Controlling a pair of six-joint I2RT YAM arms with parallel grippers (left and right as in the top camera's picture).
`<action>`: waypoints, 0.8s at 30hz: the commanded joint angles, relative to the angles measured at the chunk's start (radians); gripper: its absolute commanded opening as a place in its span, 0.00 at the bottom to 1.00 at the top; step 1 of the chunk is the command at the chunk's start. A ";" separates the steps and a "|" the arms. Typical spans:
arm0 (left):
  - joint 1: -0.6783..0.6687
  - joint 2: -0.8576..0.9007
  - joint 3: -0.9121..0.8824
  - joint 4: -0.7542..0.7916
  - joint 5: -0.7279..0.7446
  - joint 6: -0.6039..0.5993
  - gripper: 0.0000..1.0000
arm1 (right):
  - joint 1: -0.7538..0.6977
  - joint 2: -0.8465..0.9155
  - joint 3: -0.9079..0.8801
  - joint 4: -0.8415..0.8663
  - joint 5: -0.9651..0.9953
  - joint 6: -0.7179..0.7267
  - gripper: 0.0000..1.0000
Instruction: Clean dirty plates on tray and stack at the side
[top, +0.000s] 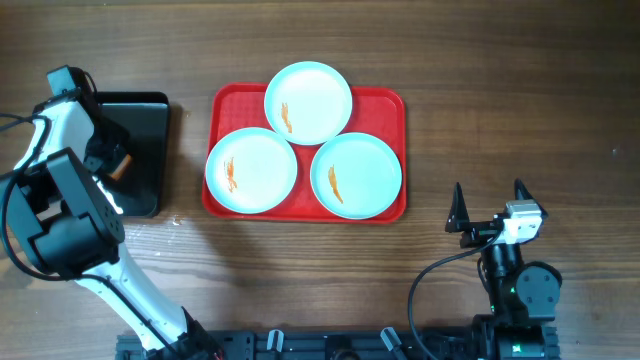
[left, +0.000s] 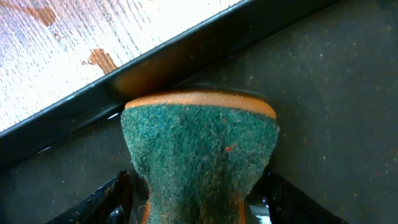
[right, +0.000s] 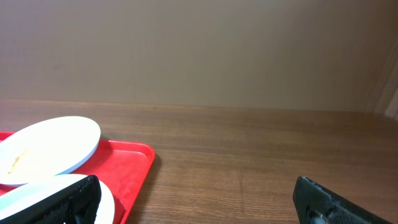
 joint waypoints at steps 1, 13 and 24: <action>0.001 0.007 0.012 -0.012 -0.013 -0.009 0.66 | -0.004 -0.006 -0.001 0.003 0.006 -0.002 1.00; -0.002 -0.051 0.012 -0.087 0.045 0.100 0.04 | -0.004 -0.006 -0.001 0.003 0.006 -0.002 1.00; -0.085 -0.193 0.010 -0.140 0.257 0.386 0.04 | -0.004 -0.006 -0.001 0.003 0.006 -0.001 1.00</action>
